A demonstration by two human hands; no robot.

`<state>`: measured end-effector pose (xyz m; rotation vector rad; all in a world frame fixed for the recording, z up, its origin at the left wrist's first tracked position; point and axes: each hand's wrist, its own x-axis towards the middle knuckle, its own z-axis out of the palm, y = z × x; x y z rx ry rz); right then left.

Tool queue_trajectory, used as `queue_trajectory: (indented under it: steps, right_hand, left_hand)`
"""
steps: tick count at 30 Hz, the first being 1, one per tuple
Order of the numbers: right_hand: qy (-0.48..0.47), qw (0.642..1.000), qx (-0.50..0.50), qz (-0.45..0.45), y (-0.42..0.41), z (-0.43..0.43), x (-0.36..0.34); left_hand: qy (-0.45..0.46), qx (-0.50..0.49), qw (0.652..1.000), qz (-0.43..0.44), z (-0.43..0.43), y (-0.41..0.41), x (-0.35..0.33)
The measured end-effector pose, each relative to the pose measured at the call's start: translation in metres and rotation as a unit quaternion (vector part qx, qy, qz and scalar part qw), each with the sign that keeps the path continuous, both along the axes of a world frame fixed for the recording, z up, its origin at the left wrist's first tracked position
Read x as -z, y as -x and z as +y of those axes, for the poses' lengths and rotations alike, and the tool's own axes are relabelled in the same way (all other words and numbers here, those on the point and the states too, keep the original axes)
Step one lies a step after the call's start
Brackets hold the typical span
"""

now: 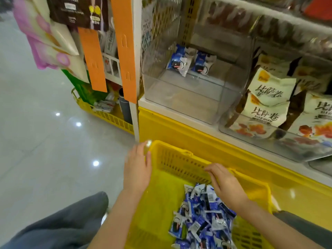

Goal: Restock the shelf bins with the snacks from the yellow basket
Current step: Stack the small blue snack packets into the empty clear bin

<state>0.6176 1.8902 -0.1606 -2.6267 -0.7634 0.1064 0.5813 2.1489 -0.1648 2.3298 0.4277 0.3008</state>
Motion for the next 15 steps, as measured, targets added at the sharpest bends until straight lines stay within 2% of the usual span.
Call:
queue_trajectory:
  steps: [3,6,8,12,15]
  right_hand:
    - [0.072,0.987,0.055,0.132,0.015,-0.019,0.06]
    - [0.164,0.95,0.087,0.253,0.031,-0.032,0.107]
    - [0.184,0.938,0.127,0.266,0.039,-0.038,0.127]
    - [0.256,0.921,0.198,0.215,0.037,-0.047,0.149]
    - [0.223,0.913,0.254,0.228,0.025,-0.046,0.156]
  left_hand:
    - [0.016,-0.032,0.992,0.118,0.014,0.008,0.04]
    - [0.067,-0.039,0.979,0.19,0.021,0.016,0.07]
    - [0.077,-0.027,0.974,0.209,0.023,0.019,0.081]
    - [0.062,-0.031,0.981,0.183,0.02,0.021,0.087]
    - [0.047,-0.035,0.983,0.173,0.019,0.019,0.089]
